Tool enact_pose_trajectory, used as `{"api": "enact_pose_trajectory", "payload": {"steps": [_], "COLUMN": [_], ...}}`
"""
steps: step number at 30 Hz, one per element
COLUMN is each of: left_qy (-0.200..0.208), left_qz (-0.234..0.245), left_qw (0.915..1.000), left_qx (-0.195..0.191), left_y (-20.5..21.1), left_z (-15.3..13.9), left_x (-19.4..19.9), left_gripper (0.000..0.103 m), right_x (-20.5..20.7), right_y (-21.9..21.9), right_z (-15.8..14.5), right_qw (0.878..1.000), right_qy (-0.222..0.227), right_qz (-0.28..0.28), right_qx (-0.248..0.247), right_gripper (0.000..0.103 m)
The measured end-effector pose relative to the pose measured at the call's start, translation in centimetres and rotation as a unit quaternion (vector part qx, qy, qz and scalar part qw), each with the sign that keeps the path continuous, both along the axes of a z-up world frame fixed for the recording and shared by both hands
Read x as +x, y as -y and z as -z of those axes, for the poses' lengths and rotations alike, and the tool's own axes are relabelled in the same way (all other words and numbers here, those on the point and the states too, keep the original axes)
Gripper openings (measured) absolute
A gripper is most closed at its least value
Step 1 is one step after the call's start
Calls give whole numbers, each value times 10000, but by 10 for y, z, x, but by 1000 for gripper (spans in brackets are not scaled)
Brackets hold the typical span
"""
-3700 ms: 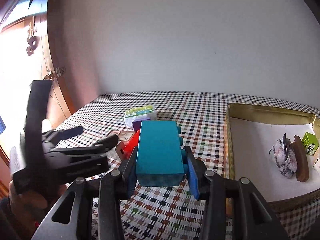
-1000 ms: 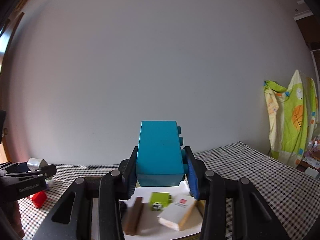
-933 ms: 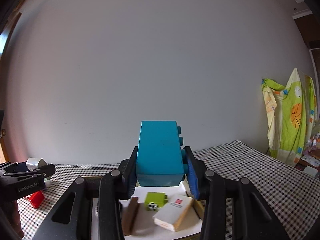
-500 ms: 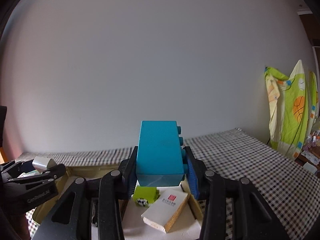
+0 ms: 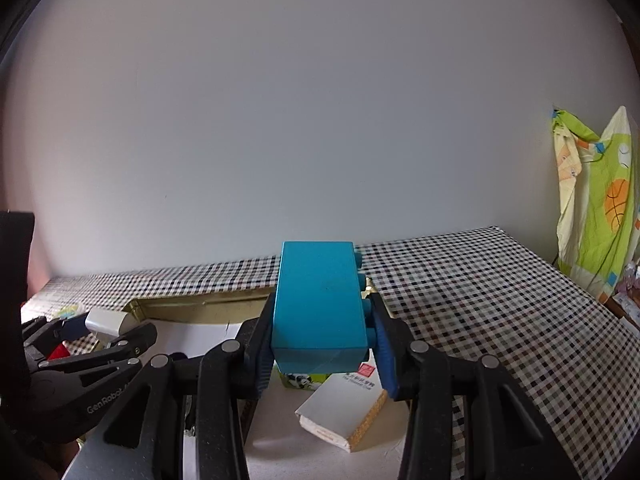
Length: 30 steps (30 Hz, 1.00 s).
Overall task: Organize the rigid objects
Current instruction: 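Carry the white block in the left tool and teal brick in the right over the tray, then open the left tool to release the white block while the right releases the teal brick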
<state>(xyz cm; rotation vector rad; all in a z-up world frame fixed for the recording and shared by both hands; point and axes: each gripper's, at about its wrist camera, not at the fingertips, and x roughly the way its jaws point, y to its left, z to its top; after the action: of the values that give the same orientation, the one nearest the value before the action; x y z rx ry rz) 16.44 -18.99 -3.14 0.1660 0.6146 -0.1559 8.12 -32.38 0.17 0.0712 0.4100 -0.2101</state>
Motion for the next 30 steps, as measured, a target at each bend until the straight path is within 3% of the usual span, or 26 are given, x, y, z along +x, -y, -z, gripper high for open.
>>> {"api": "enact_pose_trajectory", "payload": {"steps": [12,18,19,21,22,27,30], "left_qy": [-107,-92,-36,136,235,705,767], "left_qz": [7,11,29,24,35,181,148], "left_qw": [9999,9999,9999,9997,9996,9973,9969], "left_qx": [111,146,161,190,174,39,7], "left_y": [-1,-5,-5,-5,-5,-10,-15], "left_z": [5,6,5,1,-1,-17,-21], "left_x": [1,1,-1,-7,-11,-32,-36], "left_gripper": [62,63,64,84,101,103,103], "right_x": [9,11,12,11,10,-10,-16], "right_y": [-4,1,2,4,3,8,6], "right_z": [6,10,10,10,9,-2,-4], "right_qw": [9996,9991,9990,9992,9995,9982,9975], "right_qy": [-282,-319,-313,-253,-173,524,655], "right_qz": [-85,-166,-175,-113,-73,123,201], "right_qx": [-29,232,277,286,265,269,191], "right_gripper": [45,45,49,66,75,82,83]}}
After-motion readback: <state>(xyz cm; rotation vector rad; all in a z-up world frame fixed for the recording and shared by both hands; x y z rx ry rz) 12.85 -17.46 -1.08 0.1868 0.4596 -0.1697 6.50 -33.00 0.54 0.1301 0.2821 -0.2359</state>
